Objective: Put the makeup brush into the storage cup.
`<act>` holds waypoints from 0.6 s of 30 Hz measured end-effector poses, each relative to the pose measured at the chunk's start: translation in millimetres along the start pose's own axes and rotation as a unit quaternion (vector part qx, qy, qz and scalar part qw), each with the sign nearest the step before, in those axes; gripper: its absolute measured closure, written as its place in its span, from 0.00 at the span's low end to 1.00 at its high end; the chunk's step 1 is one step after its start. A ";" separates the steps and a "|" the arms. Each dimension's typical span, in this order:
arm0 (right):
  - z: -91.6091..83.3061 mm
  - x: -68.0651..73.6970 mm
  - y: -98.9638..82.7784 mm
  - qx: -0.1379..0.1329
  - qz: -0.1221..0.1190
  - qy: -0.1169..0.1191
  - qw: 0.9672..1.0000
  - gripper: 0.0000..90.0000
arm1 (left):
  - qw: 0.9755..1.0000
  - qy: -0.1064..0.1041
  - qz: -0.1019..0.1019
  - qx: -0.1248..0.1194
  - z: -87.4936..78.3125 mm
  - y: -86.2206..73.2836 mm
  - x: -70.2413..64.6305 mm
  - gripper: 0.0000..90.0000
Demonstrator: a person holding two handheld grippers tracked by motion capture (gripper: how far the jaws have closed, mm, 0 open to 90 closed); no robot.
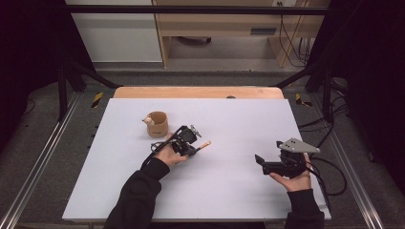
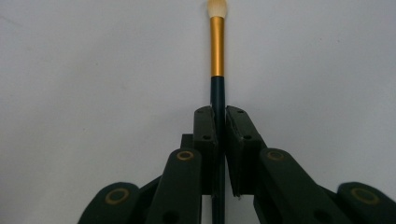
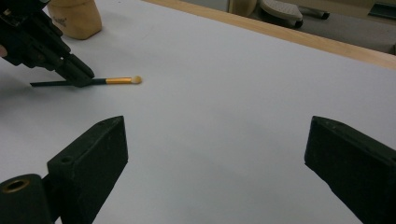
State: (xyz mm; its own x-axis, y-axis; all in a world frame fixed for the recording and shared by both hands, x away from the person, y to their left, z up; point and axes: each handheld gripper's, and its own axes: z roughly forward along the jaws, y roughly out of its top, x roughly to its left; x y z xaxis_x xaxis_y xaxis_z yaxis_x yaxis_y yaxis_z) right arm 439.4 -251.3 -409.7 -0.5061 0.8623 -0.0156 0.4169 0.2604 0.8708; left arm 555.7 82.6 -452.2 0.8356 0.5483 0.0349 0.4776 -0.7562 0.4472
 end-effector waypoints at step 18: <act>0.6 0.0 -0.3 0.000 0.000 0.000 1.000 0.07 | 1.000 -0.006 -0.002 -0.006 -4.7 0.9 -2.5 0.92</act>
State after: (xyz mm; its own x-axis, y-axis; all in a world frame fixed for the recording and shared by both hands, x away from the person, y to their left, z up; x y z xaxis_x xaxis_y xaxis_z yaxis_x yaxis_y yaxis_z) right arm 439.7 -251.2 -410.2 -0.5068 0.8619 -0.0162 0.4163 0.2612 0.8709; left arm 552.7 82.2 -447.8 0.8368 0.5471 0.0221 0.4781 -0.7496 0.4577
